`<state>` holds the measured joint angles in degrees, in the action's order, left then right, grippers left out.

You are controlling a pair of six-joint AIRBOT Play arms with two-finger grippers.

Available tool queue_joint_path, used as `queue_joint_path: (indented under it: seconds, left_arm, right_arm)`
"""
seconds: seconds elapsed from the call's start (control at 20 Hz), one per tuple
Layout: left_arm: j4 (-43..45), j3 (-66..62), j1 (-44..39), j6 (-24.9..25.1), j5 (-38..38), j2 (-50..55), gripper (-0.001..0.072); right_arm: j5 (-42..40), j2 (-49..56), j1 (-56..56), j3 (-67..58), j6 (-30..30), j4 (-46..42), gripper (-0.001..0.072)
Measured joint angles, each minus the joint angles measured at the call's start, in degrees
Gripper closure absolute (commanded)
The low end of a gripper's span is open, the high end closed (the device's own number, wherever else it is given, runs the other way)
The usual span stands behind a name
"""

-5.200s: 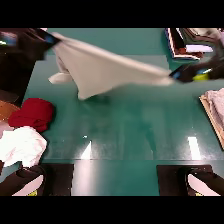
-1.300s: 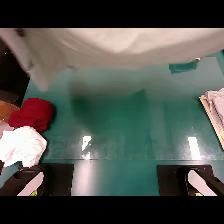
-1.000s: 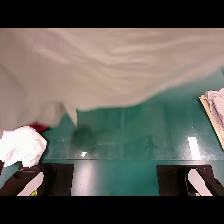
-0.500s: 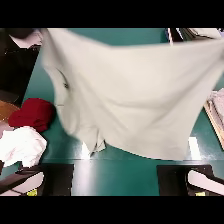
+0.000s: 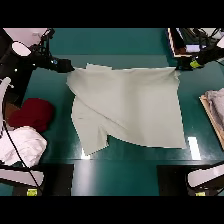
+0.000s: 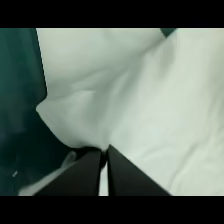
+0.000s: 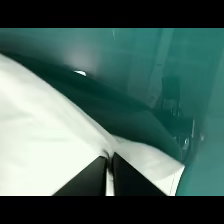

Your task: Fold the shirts.

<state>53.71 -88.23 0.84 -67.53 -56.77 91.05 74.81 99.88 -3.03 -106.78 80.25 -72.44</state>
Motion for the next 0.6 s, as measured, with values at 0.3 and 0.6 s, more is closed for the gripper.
queue_joint_path:
  seconds: [0.3, 0.6]
  left_arm:
    - [1.3, -4.1, 2.8, 0.2, -6.3, 0.9, 0.0231]
    - [2.0, 7.5, 7.7, -0.7, -18.1, -5.0, 0.0231]
  right_arm:
    - [6.1, 2.2, 1.9, -5.8, 0.6, -0.5, 0.0387]
    - [13.5, -7.9, 5.1, 8.4, -1.0, 3.4, 0.0388]
